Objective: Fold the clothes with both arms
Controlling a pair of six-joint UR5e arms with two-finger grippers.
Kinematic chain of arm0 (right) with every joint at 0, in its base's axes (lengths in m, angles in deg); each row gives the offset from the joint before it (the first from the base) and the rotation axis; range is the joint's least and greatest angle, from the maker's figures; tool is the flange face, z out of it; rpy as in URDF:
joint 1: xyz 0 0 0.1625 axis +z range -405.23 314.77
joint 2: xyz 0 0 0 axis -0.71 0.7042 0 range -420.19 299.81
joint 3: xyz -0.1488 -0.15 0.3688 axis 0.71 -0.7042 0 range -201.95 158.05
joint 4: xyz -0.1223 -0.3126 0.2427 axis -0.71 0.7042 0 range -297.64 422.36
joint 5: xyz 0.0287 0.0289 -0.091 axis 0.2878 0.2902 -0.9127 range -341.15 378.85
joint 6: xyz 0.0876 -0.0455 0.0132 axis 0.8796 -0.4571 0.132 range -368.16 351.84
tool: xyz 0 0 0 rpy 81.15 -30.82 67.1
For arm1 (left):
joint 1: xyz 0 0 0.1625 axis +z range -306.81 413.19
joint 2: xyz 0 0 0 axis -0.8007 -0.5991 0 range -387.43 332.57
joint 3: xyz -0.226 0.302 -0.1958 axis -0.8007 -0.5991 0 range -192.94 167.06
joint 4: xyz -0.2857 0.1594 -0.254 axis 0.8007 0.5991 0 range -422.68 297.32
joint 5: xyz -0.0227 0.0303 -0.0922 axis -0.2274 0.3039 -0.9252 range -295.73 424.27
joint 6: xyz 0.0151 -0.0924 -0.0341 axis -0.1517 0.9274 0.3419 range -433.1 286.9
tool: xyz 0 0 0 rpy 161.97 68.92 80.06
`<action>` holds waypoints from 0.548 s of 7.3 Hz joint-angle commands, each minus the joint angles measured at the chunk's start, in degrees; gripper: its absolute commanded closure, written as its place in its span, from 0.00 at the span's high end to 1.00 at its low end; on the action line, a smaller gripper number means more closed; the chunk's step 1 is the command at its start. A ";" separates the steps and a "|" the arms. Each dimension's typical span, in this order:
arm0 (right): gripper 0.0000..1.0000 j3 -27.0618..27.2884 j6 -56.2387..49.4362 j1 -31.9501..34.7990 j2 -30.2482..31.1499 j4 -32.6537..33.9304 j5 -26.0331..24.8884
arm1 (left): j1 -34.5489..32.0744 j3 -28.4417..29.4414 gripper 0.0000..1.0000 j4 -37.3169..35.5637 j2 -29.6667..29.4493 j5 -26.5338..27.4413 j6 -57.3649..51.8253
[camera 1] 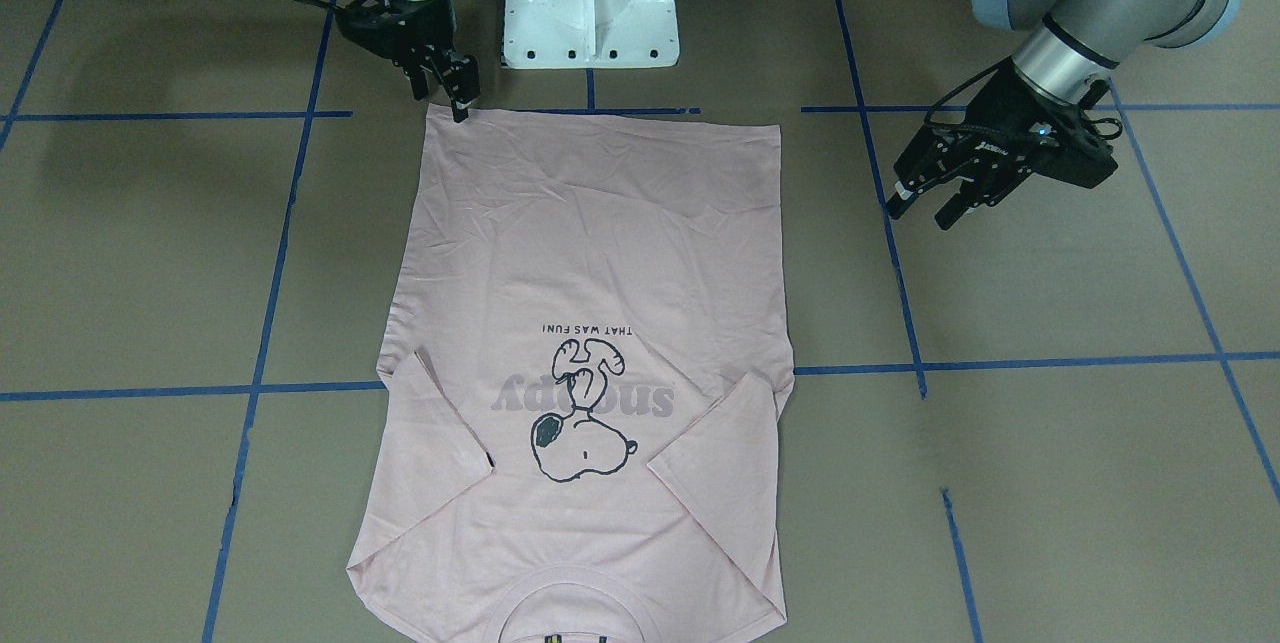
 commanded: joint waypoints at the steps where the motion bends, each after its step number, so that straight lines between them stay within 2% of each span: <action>1: 0.75 -0.64 0.01 -0.08 0.23 -0.05 0.10 | 0.04 -0.01 0.77 0.03 -0.04 0.07 0.15; 2: 0.70 -0.64 0.01 -0.17 0.14 -0.06 0.18 | 0.04 0.00 0.77 0.03 -0.04 0.16 0.15; 3: 0.55 -0.56 0.01 -0.17 0.22 -0.06 0.19 | 0.04 0.00 0.77 0.03 0.05 -0.02 0.15; 4: 0.25 -0.56 0.01 -0.17 0.23 -0.06 0.27 | 0.04 0.08 0.77 0.03 0.05 -0.02 0.15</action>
